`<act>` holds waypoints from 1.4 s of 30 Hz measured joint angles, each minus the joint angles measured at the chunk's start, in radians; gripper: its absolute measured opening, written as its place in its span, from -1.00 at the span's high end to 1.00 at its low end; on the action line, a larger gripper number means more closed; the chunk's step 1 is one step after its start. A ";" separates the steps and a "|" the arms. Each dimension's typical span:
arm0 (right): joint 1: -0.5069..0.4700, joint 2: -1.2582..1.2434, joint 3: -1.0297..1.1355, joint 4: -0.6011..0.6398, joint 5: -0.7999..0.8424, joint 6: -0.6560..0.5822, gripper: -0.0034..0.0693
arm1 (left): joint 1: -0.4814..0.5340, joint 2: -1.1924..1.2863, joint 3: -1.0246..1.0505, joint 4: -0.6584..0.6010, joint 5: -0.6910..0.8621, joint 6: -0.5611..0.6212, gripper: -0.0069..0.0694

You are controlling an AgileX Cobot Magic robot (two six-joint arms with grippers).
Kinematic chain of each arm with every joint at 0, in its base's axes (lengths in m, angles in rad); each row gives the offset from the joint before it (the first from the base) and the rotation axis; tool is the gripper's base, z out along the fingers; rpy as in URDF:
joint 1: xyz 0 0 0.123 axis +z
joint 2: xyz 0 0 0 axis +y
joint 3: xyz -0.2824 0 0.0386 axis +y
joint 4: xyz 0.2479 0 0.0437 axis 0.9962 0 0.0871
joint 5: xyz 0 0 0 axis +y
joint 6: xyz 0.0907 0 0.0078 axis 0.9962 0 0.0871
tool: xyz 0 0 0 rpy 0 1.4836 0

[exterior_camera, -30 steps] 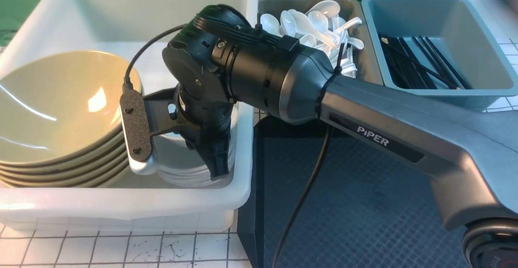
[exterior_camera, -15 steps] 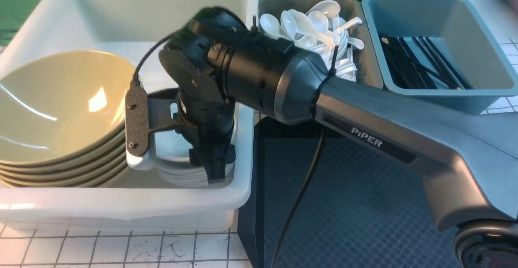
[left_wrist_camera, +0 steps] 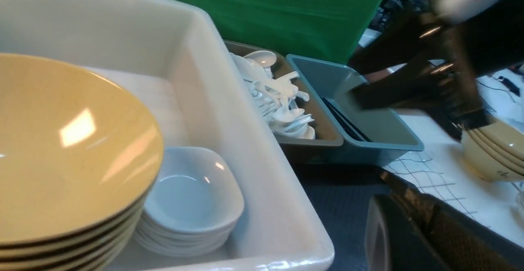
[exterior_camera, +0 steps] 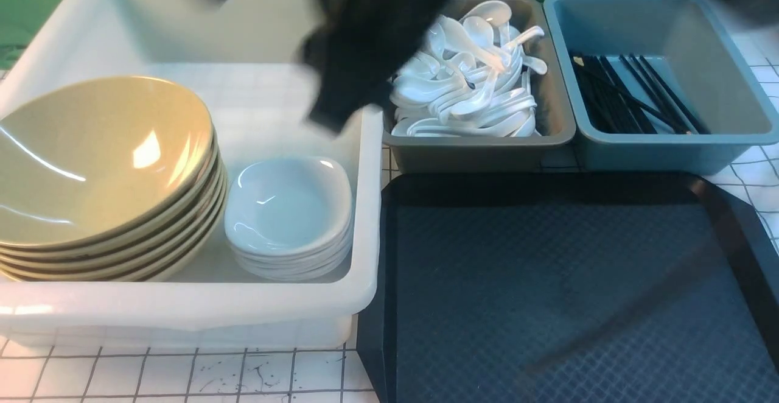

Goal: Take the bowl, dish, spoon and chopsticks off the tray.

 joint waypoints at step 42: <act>-0.260 -0.893 1.038 0.018 -0.232 0.302 0.81 | 0.000 -0.278 0.748 -0.266 -0.375 0.041 0.82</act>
